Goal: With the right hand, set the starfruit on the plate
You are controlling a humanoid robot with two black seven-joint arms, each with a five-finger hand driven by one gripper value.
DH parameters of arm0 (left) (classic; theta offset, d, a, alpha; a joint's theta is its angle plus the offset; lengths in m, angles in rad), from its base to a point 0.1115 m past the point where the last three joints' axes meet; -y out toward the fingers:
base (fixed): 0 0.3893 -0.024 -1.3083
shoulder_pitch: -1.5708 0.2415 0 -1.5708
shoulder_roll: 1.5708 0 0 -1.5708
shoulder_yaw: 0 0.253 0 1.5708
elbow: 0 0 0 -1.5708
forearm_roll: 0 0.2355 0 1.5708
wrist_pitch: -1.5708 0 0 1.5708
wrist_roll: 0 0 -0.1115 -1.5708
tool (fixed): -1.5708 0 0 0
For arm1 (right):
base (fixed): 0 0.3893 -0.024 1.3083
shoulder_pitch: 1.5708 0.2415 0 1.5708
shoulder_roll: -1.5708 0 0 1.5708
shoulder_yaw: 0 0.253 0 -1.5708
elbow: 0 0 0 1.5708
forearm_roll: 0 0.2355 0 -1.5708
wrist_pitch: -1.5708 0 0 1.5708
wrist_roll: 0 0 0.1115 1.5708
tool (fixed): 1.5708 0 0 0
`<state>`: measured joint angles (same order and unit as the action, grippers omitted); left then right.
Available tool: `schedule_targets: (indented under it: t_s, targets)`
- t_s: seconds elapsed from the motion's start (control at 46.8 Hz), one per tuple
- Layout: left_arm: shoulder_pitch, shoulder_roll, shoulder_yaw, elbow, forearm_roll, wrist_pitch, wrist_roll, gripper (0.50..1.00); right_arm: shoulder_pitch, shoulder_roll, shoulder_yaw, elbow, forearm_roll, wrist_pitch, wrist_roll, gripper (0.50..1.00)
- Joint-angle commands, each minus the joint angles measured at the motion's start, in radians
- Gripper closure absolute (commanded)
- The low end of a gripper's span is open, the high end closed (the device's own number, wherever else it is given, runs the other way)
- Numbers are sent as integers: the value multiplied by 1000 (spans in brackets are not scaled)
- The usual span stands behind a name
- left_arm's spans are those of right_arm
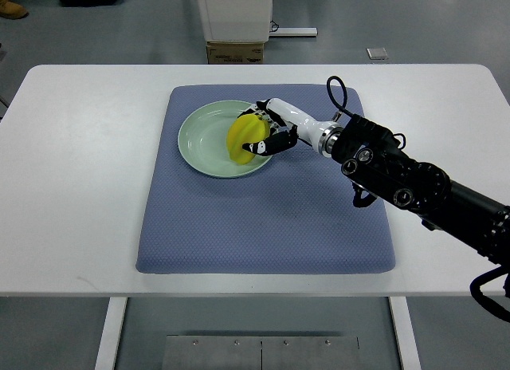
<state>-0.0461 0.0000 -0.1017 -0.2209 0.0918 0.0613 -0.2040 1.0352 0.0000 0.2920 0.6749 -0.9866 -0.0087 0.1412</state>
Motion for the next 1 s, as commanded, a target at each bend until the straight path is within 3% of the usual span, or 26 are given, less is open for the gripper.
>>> schedule_targets:
  t_s: [0.0, 0.043, 0.107, 0.171, 0.726, 0.983]
  targets:
    - [0, 0, 0, 0, 0, 0, 0, 500, -12, 0, -4, 9, 14, -13, 1, 842]
    - [0, 0, 0, 0, 0, 0, 0, 500, -14, 0, -4, 15, 16, -14, 1, 741]
    - [0, 0, -1, 0, 0, 0, 0, 500, -15, 0, -4, 15, 16, -14, 1, 651]
    - [0, 0, 0, 0, 0, 0, 0, 500, -17, 0, -5, 15, 16, -14, 1, 517]
    - [0, 0, 0, 0, 0, 0, 0, 500, -15, 0, -2, 25, 48, -14, 1, 502]
    - [0, 0, 0, 0, 0, 0, 0, 500, -15, 0, 3, 86, 141, -34, 15, 502]
